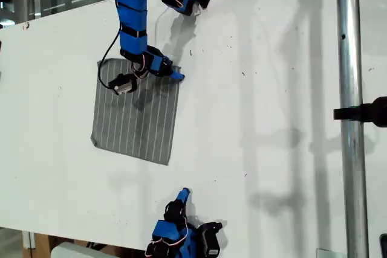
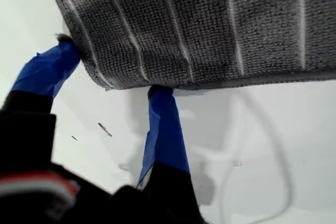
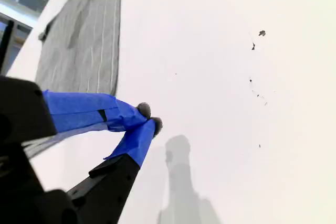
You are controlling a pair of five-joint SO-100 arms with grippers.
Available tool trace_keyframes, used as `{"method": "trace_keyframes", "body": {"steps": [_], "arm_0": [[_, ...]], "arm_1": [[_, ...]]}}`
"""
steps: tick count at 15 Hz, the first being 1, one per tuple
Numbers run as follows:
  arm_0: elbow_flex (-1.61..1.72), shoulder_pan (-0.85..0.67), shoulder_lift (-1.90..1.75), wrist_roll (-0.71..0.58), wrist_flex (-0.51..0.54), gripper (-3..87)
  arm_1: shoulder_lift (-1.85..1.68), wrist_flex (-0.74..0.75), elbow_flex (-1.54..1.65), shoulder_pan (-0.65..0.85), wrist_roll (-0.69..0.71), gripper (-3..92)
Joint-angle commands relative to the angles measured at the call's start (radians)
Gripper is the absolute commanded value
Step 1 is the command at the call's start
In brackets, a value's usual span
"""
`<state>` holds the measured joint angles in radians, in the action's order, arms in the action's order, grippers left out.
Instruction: Grasp corners of a towel and fold twice.
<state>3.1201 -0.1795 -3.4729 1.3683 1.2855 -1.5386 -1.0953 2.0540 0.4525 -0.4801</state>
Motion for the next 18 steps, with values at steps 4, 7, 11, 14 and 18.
{"method": "trace_keyframes", "body": {"steps": [4, 7, 11, 14, 18], "arm_0": [[0.0, 0.0, -0.005, 0.009, 0.003, -2.8], [0.0, 0.002, -0.005, 0.012, 0.003, -2.8], [0.0, 0.005, -0.005, 0.014, 0.003, -2.8], [0.0, 0.009, -0.005, 0.017, 0.003, -2.8], [0.0, 0.009, -0.005, 0.017, 0.003, -2.8]], "arm_1": [[-0.083, -0.123, -0.114, 0.015, 0.028, 30.8], [-0.238, -0.299, -0.149, 0.002, 0.028, 32.3], [-0.147, -0.215, -0.156, 0.043, 0.038, 32.6], [0.038, -0.084, -0.161, 0.043, 0.04, 32.7], [0.141, -0.034, -0.184, 0.058, 0.037, 26.7]]}}
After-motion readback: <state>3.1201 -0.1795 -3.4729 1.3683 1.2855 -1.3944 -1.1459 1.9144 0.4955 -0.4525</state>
